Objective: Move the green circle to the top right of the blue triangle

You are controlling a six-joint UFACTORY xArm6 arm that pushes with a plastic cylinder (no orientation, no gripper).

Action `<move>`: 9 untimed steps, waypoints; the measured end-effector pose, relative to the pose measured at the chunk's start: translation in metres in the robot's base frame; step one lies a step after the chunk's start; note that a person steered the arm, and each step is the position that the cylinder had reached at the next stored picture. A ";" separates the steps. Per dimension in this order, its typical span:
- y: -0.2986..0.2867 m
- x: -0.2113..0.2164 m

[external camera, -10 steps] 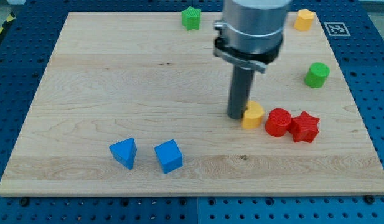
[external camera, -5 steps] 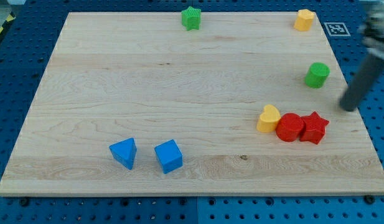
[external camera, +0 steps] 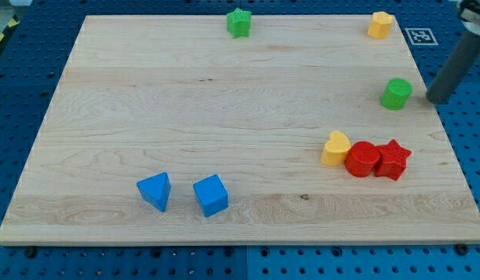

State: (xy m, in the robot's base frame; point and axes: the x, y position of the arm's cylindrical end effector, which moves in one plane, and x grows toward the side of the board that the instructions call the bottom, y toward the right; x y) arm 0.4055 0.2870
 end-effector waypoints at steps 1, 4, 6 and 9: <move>-0.035 -0.007; -0.088 -0.017; -0.135 -0.014; -0.200 0.061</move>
State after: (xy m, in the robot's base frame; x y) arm 0.4667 0.0870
